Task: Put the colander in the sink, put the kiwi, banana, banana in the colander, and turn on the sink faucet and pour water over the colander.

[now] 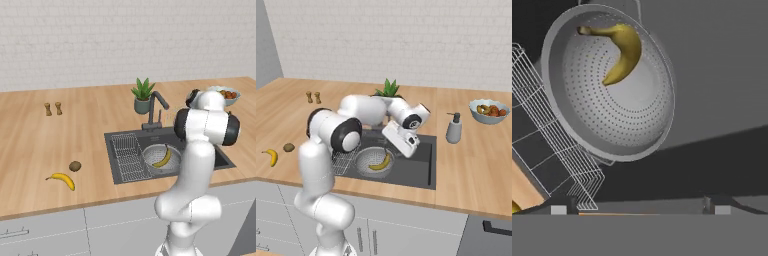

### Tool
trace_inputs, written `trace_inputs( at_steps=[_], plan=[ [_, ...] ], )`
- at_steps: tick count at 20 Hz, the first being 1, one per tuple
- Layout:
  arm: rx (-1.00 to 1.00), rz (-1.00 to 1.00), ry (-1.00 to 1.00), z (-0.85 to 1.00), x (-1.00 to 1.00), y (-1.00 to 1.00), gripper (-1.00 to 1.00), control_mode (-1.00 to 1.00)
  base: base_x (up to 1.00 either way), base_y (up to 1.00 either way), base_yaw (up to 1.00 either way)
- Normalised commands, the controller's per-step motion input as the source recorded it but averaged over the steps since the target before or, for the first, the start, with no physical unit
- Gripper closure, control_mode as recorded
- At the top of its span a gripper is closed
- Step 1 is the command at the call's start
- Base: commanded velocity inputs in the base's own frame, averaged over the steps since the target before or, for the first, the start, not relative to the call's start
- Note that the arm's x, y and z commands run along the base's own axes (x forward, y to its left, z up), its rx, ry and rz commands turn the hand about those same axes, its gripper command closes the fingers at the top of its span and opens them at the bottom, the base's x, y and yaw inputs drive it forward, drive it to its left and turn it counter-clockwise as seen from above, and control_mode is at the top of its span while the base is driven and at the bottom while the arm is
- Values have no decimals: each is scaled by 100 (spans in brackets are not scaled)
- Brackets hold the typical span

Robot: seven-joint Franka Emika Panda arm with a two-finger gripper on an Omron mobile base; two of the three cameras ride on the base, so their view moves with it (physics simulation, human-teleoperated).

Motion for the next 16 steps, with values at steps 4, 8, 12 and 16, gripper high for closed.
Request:
trace_inputs(
  at_steps=[4, 8, 12, 16],
  plan=[
    [-15, 0, -1, 29, -74, 72, -100, -100, 0, 0, 0],
    [-24, 0, -6, 17, -65, 98, -100, -100, 0, 0, 0],
    [-22, 0, -4, 26, -51, 100, -100, -100, 0, 0, 0],
    [-20, 0, 0, 28, -36, 100, -100, -100, 0, 0, 0]
  ],
)
